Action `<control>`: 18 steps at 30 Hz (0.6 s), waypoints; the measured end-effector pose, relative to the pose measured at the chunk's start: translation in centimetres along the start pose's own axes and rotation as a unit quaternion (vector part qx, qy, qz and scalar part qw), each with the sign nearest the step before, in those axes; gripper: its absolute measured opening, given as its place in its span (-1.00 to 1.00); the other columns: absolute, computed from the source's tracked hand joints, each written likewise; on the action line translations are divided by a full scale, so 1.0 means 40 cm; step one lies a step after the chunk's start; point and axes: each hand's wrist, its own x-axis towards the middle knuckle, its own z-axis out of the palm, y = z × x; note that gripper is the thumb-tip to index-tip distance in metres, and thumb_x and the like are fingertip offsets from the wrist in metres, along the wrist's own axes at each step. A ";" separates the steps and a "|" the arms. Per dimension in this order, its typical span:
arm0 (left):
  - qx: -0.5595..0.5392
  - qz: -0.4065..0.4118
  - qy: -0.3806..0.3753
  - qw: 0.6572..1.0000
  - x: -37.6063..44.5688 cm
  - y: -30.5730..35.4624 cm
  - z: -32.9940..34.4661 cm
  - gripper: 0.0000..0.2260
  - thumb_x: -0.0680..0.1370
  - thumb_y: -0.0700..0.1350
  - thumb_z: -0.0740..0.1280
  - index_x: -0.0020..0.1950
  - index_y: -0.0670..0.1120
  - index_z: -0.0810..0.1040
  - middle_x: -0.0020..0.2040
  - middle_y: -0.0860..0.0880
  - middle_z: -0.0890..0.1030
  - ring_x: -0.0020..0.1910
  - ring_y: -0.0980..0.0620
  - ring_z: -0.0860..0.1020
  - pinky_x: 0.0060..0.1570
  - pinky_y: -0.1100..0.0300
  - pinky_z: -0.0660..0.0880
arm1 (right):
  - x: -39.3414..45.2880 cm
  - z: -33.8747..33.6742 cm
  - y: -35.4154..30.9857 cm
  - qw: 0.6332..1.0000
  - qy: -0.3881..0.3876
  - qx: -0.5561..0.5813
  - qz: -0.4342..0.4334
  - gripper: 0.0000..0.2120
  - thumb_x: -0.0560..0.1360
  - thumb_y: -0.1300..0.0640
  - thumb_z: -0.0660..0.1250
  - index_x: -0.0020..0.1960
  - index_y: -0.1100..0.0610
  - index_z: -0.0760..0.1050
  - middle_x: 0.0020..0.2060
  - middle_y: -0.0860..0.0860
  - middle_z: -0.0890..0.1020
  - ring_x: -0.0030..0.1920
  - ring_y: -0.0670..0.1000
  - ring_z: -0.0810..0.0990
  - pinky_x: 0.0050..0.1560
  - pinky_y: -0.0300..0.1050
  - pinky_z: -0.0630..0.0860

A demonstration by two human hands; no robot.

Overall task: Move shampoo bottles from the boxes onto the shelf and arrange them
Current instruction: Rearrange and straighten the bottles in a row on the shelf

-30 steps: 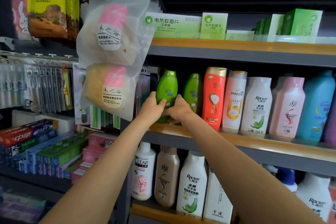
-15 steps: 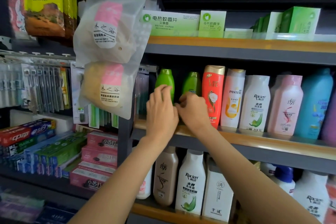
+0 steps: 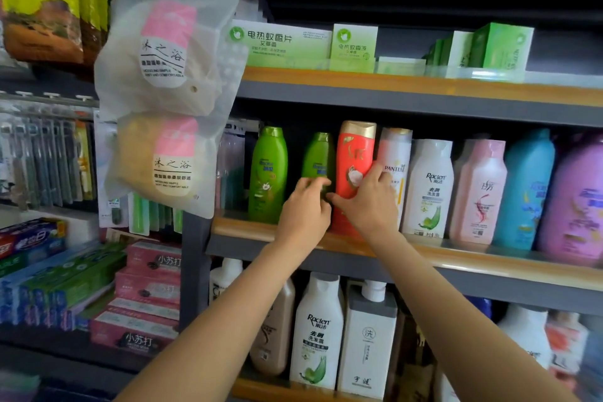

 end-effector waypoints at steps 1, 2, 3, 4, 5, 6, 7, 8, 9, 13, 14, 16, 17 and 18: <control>-0.016 -0.004 -0.014 1.000 0.005 0.005 0.001 -0.64 0.56 -0.24 0.17 0.36 -0.08 0.38 0.32 -0.08 0.41 0.24 -0.06 0.46 0.20 0.05 0.42 | -0.003 -0.002 0.002 1.000 -0.008 -0.009 -0.003 -0.24 0.34 -0.08 0.47 0.32 0.25 0.18 0.23 0.20 0.36 0.23 0.25 0.43 0.09 0.03 0.41; -0.033 -0.011 -0.025 0.999 0.011 0.011 0.002 -0.63 0.56 -0.24 0.17 0.37 -0.10 0.37 0.32 -0.09 0.43 0.27 -0.06 0.45 0.24 0.02 0.40 | -0.006 -0.004 0.005 1.000 -0.015 -0.015 -0.005 -0.28 0.36 -0.07 0.46 0.29 0.26 0.19 0.22 0.20 0.37 0.19 0.24 0.46 -0.01 0.01 0.41; -0.053 -0.023 -0.038 0.998 0.017 0.018 0.003 -0.62 0.56 -0.24 0.16 0.39 -0.11 0.35 0.32 -0.09 0.45 0.28 -0.06 0.44 0.26 0.01 0.39 | -0.012 -0.005 0.008 1.000 -0.022 -0.021 -0.006 -0.33 0.39 -0.07 0.43 0.27 0.26 0.20 0.21 0.19 0.38 0.15 0.24 0.49 -0.10 -0.02 0.38; -0.071 -0.038 -0.051 0.995 0.024 0.026 0.004 -0.61 0.56 -0.23 0.15 0.40 -0.11 0.35 0.31 -0.10 0.47 0.28 -0.06 0.44 0.27 0.01 0.40 | -0.017 -0.006 0.012 0.999 -0.029 -0.028 -0.006 -0.38 0.42 -0.06 0.40 0.25 0.26 0.21 0.20 0.19 0.38 0.12 0.24 0.51 -0.14 -0.05 0.34; -0.081 -0.053 -0.064 0.993 0.030 0.035 0.006 -0.62 0.56 -0.23 0.15 0.39 -0.13 0.36 0.29 -0.10 0.50 0.27 -0.07 0.46 0.25 0.01 0.41 | -0.022 -0.006 0.016 0.999 -0.033 -0.036 -0.008 -0.42 0.45 -0.05 0.37 0.25 0.26 0.21 0.22 0.19 0.37 0.11 0.24 0.51 -0.15 -0.07 0.32; -0.082 -0.064 -0.077 0.992 0.036 0.043 0.010 -0.65 0.56 -0.24 0.14 0.34 -0.15 0.40 0.25 -0.12 0.52 0.24 -0.10 0.47 0.23 0.02 0.42 | -0.025 -0.006 0.021 0.998 -0.036 -0.044 -0.008 -0.46 0.47 -0.02 0.34 0.26 0.27 0.21 0.24 0.19 0.36 0.12 0.23 0.51 -0.15 -0.08 0.31; -0.074 -0.070 -0.087 0.991 0.040 0.052 0.016 -0.69 0.55 -0.24 0.14 0.27 -0.17 0.44 0.21 -0.13 0.55 0.20 -0.12 0.49 0.20 0.02 0.43 | -0.026 -0.008 0.024 0.998 -0.035 -0.053 -0.008 -0.50 0.50 0.02 0.31 0.26 0.28 0.21 0.26 0.19 0.35 0.13 0.23 0.51 -0.15 -0.08 0.30; -0.062 -0.074 -0.095 0.991 0.043 0.060 0.021 -0.73 0.54 -0.24 0.14 0.21 -0.19 0.46 0.17 -0.15 0.56 0.17 -0.15 0.49 0.18 0.00 0.44 | -0.026 -0.010 0.026 0.997 -0.032 -0.063 -0.009 -0.55 0.52 0.07 0.28 0.26 0.28 0.21 0.26 0.19 0.36 0.13 0.23 0.51 -0.15 -0.09 0.30; -0.048 -0.076 -0.101 0.991 0.044 0.068 0.026 -0.75 0.53 -0.23 0.15 0.18 -0.20 0.46 0.15 -0.16 0.56 0.16 -0.17 0.49 0.17 -0.01 0.43 | -0.026 -0.014 0.028 0.997 -0.028 -0.068 -0.009 -0.61 0.54 0.12 0.24 0.25 0.29 0.22 0.25 0.19 0.37 0.13 0.23 0.51 -0.15 -0.08 0.30; -0.006 -0.074 -0.094 0.993 0.039 0.085 0.036 -0.75 0.53 -0.22 0.16 0.17 -0.21 0.47 0.15 -0.19 0.56 0.18 -0.20 0.46 0.17 -0.01 0.41 | -0.021 -0.023 0.037 0.996 -0.050 -0.072 0.001 -0.64 0.55 0.16 0.21 0.25 0.30 0.22 0.23 0.20 0.39 0.14 0.25 0.51 -0.02 0.01 0.41; -0.004 -0.071 -0.083 0.994 0.033 0.086 0.031 -0.74 0.54 -0.22 0.16 0.21 -0.19 0.46 0.17 -0.17 0.55 0.20 -0.19 0.46 0.16 0.01 0.42 | -0.023 -0.026 0.037 0.996 -0.055 -0.072 0.001 -0.60 0.54 0.10 0.24 0.25 0.29 0.21 0.23 0.19 0.38 0.15 0.24 0.50 0.00 0.01 0.42; -0.005 -0.053 -0.030 0.998 0.013 0.075 0.013 -0.65 0.55 -0.21 0.17 0.34 -0.15 0.40 0.25 -0.11 0.53 0.24 -0.13 0.46 0.19 0.04 0.41 | -0.033 -0.039 0.033 0.997 -0.039 -0.067 -0.001 -0.44 0.47 -0.05 0.33 0.26 0.27 0.21 0.22 0.17 0.36 0.19 0.21 0.47 0.02 0.01 0.44; -0.002 -0.030 0.021 0.999 0.001 0.061 0.002 -0.63 0.55 -0.22 0.18 0.37 -0.14 0.37 0.27 -0.09 0.51 0.25 -0.09 0.45 0.22 0.06 0.40 | -0.040 -0.046 0.028 0.998 -0.004 -0.064 -0.012 -0.38 0.43 -0.09 0.37 0.27 0.26 0.22 0.22 0.16 0.35 0.21 0.19 0.44 0.04 0.00 0.45; 0.010 -0.001 0.084 0.996 -0.010 0.045 -0.011 -0.62 0.54 -0.23 0.20 0.36 -0.13 0.36 0.27 -0.08 0.49 0.26 -0.06 0.44 0.22 0.09 0.38 | -0.049 -0.052 0.020 0.997 0.044 -0.058 -0.039 -0.37 0.41 -0.09 0.40 0.28 0.25 0.25 0.20 0.16 0.35 0.21 0.17 0.42 0.05 -0.01 0.46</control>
